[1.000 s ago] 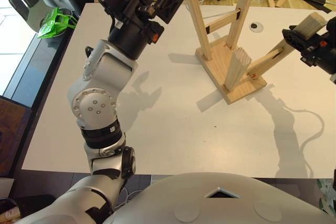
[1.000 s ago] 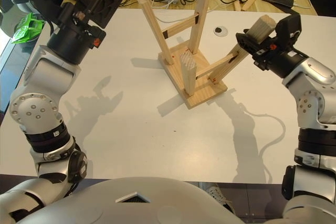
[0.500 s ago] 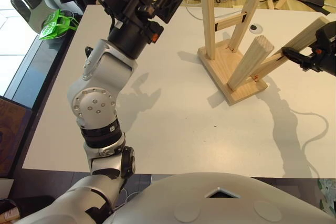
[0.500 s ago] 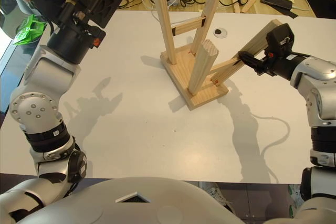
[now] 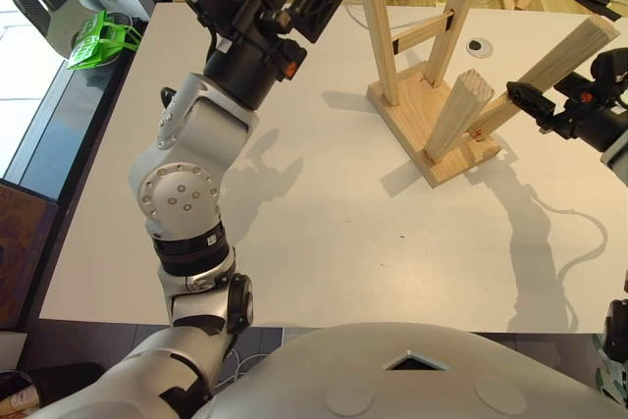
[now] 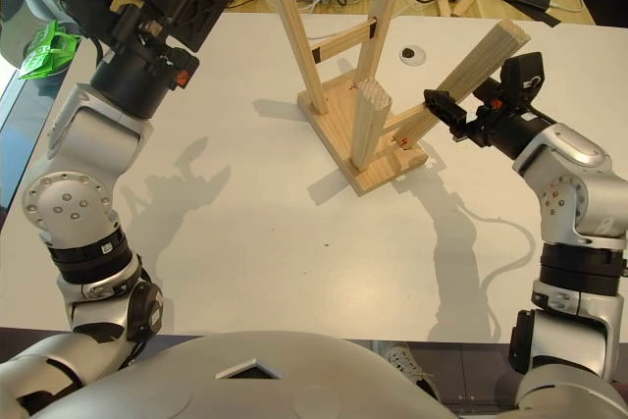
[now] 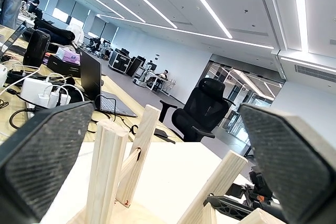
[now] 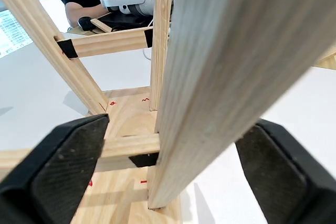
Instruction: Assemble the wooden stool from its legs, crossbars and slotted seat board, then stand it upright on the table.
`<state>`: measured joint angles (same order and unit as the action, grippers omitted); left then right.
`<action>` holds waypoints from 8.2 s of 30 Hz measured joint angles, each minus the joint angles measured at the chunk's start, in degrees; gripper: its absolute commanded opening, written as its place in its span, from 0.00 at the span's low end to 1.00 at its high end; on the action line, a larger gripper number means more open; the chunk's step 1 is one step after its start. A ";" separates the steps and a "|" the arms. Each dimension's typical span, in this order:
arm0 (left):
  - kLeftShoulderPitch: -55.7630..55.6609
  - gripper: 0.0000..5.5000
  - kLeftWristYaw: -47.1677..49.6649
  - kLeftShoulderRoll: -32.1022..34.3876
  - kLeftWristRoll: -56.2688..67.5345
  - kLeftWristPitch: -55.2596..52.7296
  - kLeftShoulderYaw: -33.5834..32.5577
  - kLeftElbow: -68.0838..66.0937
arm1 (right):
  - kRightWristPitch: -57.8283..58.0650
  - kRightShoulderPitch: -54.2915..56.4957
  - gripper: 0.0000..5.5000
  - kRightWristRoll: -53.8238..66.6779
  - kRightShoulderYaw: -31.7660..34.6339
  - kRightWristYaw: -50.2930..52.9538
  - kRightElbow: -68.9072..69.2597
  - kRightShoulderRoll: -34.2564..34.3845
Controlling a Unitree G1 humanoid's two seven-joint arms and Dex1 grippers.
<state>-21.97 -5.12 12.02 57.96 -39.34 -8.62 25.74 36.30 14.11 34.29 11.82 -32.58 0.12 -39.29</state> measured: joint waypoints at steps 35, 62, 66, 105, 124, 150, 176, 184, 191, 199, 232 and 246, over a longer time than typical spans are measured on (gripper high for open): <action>-1.27 0.93 -0.18 -0.76 -0.88 0.03 0.77 -1.72 | 27.27 16.15 0.02 6.32 3.25 10.97 19.69 12.64; -1.55 0.93 2.44 -2.41 0.30 -1.08 2.08 -0.10 | 22.00 15.01 0.01 11.73 6.68 19.70 24.19 23.83; -0.97 0.93 3.51 -3.12 0.05 0.44 0.22 -0.21 | 25.93 20.31 0.01 27.31 6.49 22.34 27.99 27.53; -14.43 0.93 8.58 2.94 -15.85 18.95 -16.42 -22.37 | 9.92 5.97 0.01 -33.93 -22.94 33.31 21.91 8.21; -13.76 0.93 9.01 0.89 -17.48 18.47 -14.21 -21.18 | 3.40 2.15 0.01 -20.66 -25.65 2.02 25.18 11.64; -13.20 0.93 9.65 -4.02 -19.18 18.65 -11.49 -18.92 | -7.91 32.63 0.01 -26.24 -9.96 22.86 17.55 24.26; 13.37 0.47 13.12 8.60 -31.29 -24.31 10.22 7.44 | -2.08 -7.17 0.00 -36.66 8.88 17.21 0.33 2.92; 15.74 0.21 9.39 1.07 -31.38 -29.20 17.38 4.06 | 13.68 -16.64 0.00 -27.63 -7.14 -9.05 14.55 -8.16; 13.46 0.04 6.61 0.98 -35.00 -28.64 21.76 1.85 | 18.53 -16.93 0.00 -27.32 -11.57 -11.80 18.14 -13.89; 12.71 0.01 4.88 -2.82 -37.01 -28.79 22.97 -4.69 | 18.94 -11.61 0.00 -27.30 -16.84 -11.73 18.62 -14.24; 10.29 0.01 0.53 -9.29 -40.56 -28.22 19.20 -10.91 | 25.02 -8.58 0.00 -23.92 -18.66 -7.80 13.60 -6.58; 10.16 0.01 0.52 -10.28 -41.33 -28.64 19.82 -11.32 | 40.94 3.30 0.00 -22.37 -2.70 7.13 -0.95 6.78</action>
<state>-11.81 -4.59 1.74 16.63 -67.98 11.20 14.43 77.23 17.41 11.92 9.12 -25.44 -0.84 -32.51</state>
